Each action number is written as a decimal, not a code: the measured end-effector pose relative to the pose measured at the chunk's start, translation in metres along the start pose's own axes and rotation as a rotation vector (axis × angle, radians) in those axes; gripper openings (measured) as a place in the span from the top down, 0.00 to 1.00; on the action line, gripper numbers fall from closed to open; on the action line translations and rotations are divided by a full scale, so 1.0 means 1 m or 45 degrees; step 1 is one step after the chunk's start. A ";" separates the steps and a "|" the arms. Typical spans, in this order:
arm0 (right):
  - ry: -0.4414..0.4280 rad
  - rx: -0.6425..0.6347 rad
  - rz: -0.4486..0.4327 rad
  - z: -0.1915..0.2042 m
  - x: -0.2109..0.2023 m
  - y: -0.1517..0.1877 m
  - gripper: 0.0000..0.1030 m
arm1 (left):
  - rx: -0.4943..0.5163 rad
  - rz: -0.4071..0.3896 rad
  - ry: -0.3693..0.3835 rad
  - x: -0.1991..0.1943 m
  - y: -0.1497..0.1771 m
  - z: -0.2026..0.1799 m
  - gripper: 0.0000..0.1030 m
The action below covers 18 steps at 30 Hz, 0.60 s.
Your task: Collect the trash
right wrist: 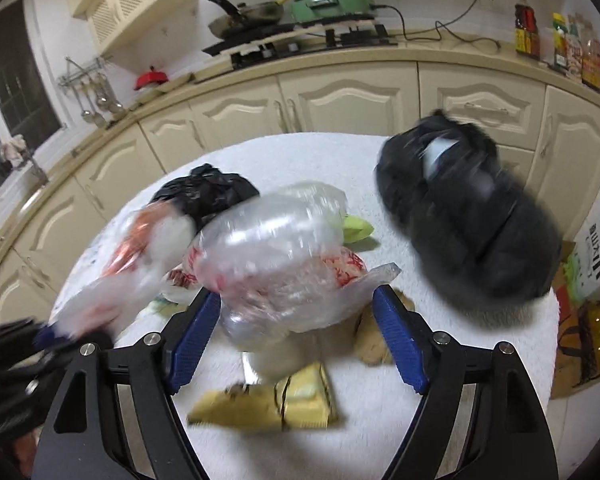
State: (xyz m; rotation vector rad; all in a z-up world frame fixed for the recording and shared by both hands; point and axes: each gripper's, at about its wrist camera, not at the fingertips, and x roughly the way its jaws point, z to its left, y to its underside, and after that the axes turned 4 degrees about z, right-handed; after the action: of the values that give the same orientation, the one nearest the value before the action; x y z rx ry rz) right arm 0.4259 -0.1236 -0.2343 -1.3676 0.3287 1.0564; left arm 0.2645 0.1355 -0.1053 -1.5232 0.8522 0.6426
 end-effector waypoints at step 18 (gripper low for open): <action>-0.181 -0.097 -0.133 0.028 -0.049 0.015 0.63 | -0.053 -0.078 -0.022 -0.016 -0.009 -0.015 0.81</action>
State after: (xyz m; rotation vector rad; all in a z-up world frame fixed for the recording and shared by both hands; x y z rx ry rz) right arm 0.3781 -0.1211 -0.2004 -1.3542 0.1121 1.0818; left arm 0.2614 0.1233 -0.0847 -1.5728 0.7803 0.6315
